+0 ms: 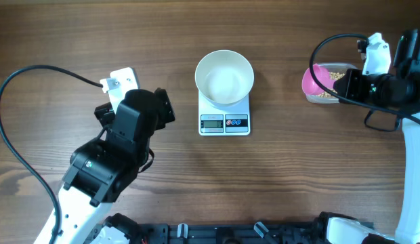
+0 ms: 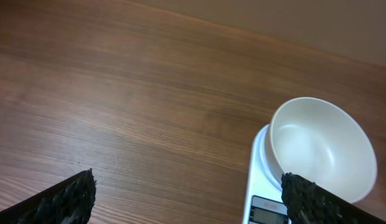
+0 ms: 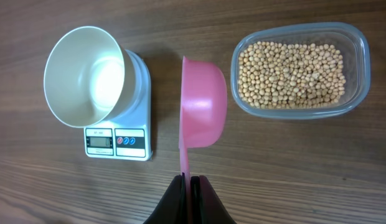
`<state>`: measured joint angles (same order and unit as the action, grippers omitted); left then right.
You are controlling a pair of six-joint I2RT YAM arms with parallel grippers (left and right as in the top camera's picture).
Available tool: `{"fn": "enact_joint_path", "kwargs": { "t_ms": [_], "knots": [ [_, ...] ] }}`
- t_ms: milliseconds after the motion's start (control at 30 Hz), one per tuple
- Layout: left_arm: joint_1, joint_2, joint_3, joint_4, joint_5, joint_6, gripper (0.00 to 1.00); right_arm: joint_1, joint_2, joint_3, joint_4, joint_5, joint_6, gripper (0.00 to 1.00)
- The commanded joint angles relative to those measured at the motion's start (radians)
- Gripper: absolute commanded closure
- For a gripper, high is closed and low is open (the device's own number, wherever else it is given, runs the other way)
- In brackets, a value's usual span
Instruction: Scoop item into bowl and weigh 150g on scale
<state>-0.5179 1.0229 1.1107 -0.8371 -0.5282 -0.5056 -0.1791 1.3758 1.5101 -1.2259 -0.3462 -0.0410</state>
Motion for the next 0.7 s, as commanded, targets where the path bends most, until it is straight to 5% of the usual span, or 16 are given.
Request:
{"fn": "enact_joint_path", "kwargs": {
  "t_ms": [0,667],
  "knots": [
    [0.009,0.021,0.004,-0.002,-0.034,0.005,0.00,0.004,0.008,0.019,0.006,0.006,-0.035,0.96],
    [0.009,0.038,0.004,-0.002,-0.034,0.005,0.00,0.001,0.008,0.019,0.142,0.018,-0.097,0.96]
  ]
}}
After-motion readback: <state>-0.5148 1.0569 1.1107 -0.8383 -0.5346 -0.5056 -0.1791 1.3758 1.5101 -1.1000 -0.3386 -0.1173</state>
